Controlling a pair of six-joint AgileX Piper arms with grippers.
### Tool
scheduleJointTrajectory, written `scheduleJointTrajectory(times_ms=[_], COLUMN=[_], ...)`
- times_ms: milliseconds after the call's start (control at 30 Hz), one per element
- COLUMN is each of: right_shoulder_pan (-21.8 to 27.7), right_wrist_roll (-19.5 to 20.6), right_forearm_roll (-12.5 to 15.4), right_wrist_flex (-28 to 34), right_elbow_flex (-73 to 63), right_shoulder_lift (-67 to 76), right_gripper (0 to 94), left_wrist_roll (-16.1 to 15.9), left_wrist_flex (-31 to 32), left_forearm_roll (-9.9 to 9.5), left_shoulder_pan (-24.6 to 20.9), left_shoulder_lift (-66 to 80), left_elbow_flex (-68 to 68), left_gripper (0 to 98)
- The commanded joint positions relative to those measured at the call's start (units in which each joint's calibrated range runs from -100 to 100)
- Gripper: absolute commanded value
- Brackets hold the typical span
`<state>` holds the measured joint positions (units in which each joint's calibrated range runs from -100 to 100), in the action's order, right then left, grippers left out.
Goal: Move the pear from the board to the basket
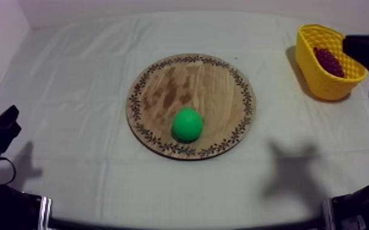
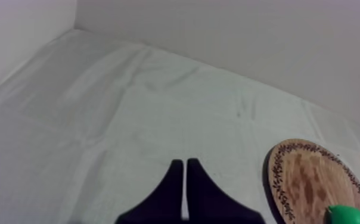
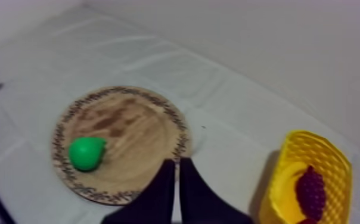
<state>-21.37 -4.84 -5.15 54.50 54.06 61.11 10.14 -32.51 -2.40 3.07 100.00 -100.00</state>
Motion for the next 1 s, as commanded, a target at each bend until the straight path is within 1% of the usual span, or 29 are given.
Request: scheduleJointTrajectory(times_ms=[0, 133, 267, 367, 500, 633, 833, 967], right_shoulder_pan=[-5.57, -11.05, -16.35, -19.16, -21.93, -23.68, -24.98, -24.56], right_wrist_roll=[5.19, 9.98, 14.63, 17.32, 20.53, 23.64, 28.10, 30.13], right_forearm_roll=[-1.87, -5.29, -8.83, -10.50, -11.74, -12.29, -13.26, -13.99], right_wrist_flex=[5.32, 12.98, 20.04, 24.82, 30.48, 35.25, 41.28, 42.83], right_elbow_flex=[-11.41, -19.66, -24.87, -28.04, -32.87, -38.82, -47.70, -52.33], right_shoulder_lift=[-7.47, -14.96, -21.85, -26.88, -33.71, -40.63, -50.86, -57.39], right_gripper=[0.4, 0.4, 0.4, 0.4, 0.4, 0.4, 0.3, 0.3], left_wrist_roll=[-0.01, -0.01, -0.01, -0.01, -0.01, -0.01, -0.01, -0.01], left_wrist_flex=[0.01, 0.01, 0.01, 0.01, 0.01, 0.01, 0.01, 0.01], left_forearm_roll=[-0.02, -0.02, -0.02, -0.02, -0.02, -0.02, -0.02, -0.02], left_shoulder_pan=[0.01, 0.01, 0.01, 0.01, 0.01, 0.01, 0.01, 0.01], left_shoulder_lift=[0.00, 0.00, 0.00, 0.00, 0.00, 0.00, 0.00, 0.00], left_elbow_flex=[0.00, 0.00, 0.00, 0.00, 0.00, 0.00, 0.00, 0.00], left_gripper=[0.1, 0.1, 0.1, 0.1, 0.1, 0.1, 0.1, 0.1])
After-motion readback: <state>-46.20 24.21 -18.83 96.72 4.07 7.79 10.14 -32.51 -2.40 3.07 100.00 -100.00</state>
